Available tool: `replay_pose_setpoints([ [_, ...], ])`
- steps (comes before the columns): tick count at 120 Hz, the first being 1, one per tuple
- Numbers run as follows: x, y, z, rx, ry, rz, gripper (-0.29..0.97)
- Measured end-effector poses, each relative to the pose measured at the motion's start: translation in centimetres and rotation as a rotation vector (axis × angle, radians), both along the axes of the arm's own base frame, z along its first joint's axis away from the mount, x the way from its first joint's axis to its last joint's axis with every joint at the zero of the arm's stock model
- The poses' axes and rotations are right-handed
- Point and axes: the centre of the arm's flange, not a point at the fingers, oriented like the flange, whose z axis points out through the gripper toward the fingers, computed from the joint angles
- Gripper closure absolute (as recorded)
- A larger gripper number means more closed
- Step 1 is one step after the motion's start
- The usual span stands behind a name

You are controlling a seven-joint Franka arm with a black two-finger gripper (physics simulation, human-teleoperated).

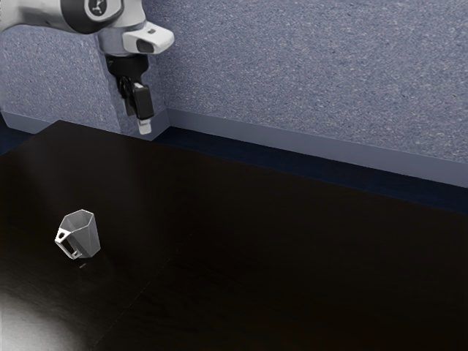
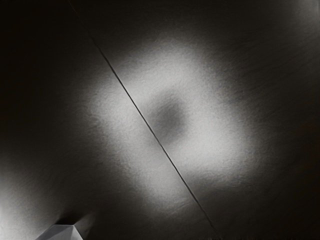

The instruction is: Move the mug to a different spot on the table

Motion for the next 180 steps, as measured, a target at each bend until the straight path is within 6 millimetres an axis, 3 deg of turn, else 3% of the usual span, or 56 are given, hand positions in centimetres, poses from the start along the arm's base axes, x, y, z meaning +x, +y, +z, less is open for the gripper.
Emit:
replay_pose_setpoints([
  [28, -0.3, 0.0, -0.2, -0.002, 0.011, -0.060, 0.00],
  [40, -5.1, 0.6, 0.6, -0.003, 0.017, -0.055, 0.00],
  [55, -9.8, 6.6, -3.4, -0.027, 0.075, 0.101, 0.00],
  [71, -14.5, 10.2, -7.0, -0.034, 0.017, 0.217, 0.00],
  [85, -16.9, 13.2, -10.4, -0.040, -0.068, 0.310, 0.00],
  [112, -16.7, 16.9, -14.3, -0.039, -0.145, 0.418, 0.00],
  [131, -19.2, 18.2, -20.2, 0.016, -0.158, 0.446, 0.00],
  [145, -18.9, 18.9, -23.0, 0.052, -0.221, 0.436, 0.00],
  [180, -17.6, 22.8, -26.6, 0.068, -0.300, 0.498, 0.00],
])
